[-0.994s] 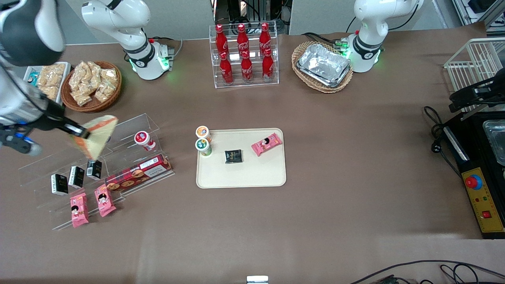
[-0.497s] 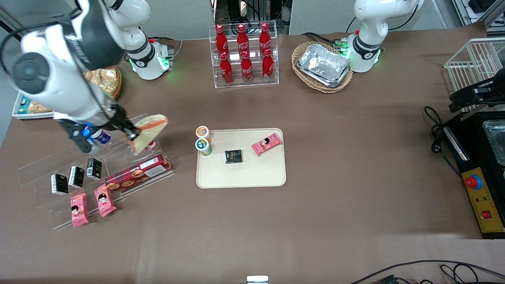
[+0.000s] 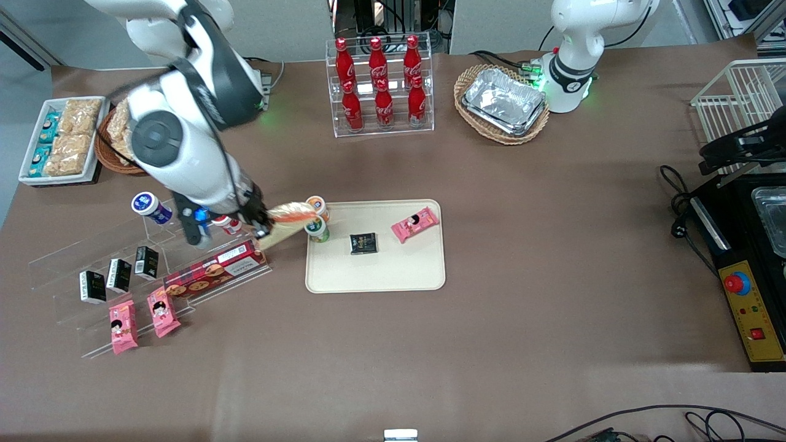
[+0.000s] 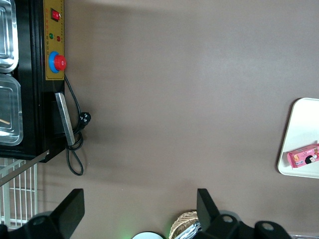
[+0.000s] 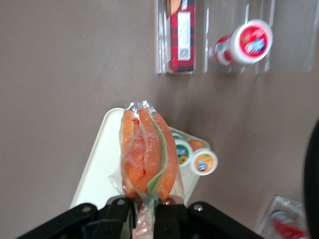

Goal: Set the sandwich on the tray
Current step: 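Carry the sandwich with the right gripper over to the cream tray, then lower the sandwich onto the tray beside the black drink box and release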

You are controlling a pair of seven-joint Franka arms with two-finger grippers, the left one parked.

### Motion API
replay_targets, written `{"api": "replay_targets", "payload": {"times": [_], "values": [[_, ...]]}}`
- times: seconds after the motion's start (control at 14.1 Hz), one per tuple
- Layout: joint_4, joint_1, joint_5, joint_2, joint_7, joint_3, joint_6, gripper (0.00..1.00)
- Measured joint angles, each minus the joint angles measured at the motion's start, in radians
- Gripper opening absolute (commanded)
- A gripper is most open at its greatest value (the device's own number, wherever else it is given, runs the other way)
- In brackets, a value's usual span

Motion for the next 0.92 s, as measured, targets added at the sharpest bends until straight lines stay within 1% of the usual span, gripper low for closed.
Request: {"api": "replay_targets", "payload": {"times": [0.21,0.35,0.57,0.71,0.78,0.92], "values": [[0.005,0.062,-0.001,0.098,0.158,0.000,0.131,0.00],[0.033,0.107,-0.014,0.176,0.254,-0.001,0.201,0.00],[0.123,0.144,-0.037,0.296,0.350,-0.003,0.242,0.00],[0.173,0.163,-0.071,0.360,0.403,-0.005,0.265,0.00],[0.186,0.171,-0.088,0.385,0.428,-0.005,0.280,0.00],[0.197,0.182,-0.096,0.426,0.452,-0.007,0.310,0.00]]}}
